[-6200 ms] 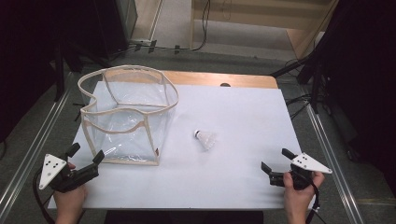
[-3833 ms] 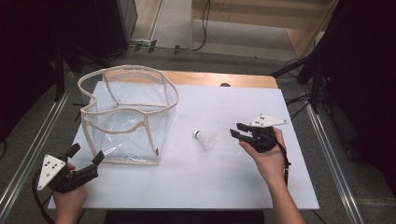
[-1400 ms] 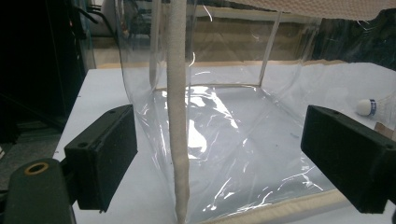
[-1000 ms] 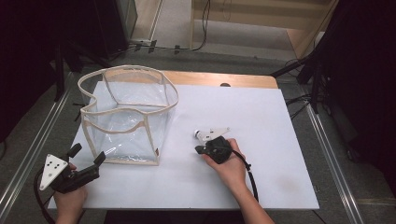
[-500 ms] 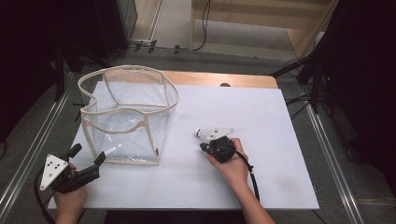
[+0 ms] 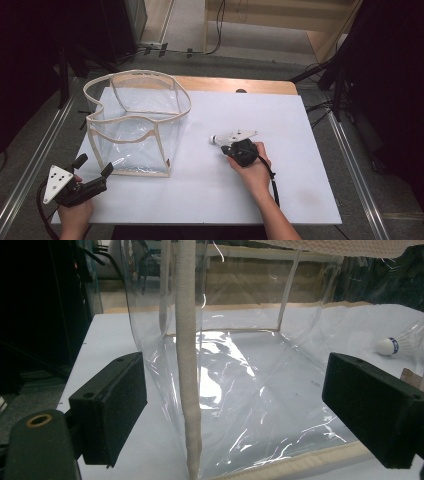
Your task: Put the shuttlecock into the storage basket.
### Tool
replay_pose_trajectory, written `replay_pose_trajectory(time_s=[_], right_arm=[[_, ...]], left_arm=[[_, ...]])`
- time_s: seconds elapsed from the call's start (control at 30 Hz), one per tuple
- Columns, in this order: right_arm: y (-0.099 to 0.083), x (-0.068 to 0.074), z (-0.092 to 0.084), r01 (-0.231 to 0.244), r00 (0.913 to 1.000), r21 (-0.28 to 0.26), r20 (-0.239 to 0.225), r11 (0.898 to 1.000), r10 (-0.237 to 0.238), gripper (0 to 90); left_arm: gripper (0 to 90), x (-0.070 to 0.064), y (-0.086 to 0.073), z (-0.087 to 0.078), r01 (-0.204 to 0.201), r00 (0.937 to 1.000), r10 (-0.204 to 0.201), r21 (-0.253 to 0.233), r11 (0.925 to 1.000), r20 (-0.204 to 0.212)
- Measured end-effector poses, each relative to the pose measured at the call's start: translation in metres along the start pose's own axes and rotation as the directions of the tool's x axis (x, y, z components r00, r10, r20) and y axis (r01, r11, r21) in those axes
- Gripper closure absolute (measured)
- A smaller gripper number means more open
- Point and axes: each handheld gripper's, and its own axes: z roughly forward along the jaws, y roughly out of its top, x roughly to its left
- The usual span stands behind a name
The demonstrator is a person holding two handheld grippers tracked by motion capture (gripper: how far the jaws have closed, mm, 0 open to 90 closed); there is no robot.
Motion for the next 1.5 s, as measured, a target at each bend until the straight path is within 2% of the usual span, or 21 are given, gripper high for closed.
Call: replay_pose_trajectory(time_s=[0.83, 1.5], right_arm=[[0.025, -0.028, 0.009, -0.016, 0.9983, 0.007, 0.057, 1.000, 0.015, 87.3], [0.054, -0.045, 0.032, 0.000, 0.9974, 0.014, 0.072, 1.000, -0.001, 87.3]], left_arm=[[11.5, 0.000, 0.000, 0.000, 0.001, 1.0000, -0.001, 0.001, 1.0000, 0.001], [11.5, 0.000, 0.000, 0.001, 0.003, 1.0000, -0.003, -0.001, 1.0000, 0.003]])
